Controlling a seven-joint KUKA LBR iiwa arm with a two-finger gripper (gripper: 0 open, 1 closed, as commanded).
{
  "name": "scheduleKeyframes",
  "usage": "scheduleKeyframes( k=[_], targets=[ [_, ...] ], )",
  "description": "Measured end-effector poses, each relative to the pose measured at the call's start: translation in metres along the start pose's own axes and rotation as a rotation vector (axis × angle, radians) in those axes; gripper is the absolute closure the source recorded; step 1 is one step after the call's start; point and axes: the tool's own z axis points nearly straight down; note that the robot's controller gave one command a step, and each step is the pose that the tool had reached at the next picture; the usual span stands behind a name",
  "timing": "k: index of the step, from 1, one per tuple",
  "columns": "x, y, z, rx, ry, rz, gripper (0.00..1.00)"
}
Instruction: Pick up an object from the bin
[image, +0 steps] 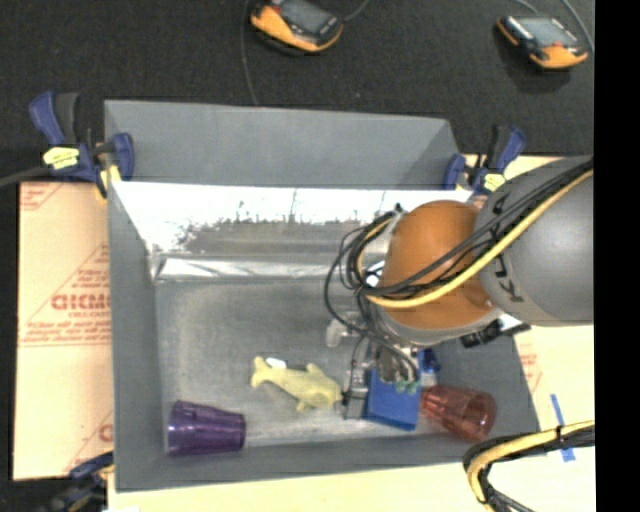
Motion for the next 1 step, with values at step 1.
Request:
scheduleKeyframes(
  k=[1],
  targets=[
    [0.0041, 0.0078, 0.0125, -0.003, 0.002, 0.035, 0.00]
  ],
)
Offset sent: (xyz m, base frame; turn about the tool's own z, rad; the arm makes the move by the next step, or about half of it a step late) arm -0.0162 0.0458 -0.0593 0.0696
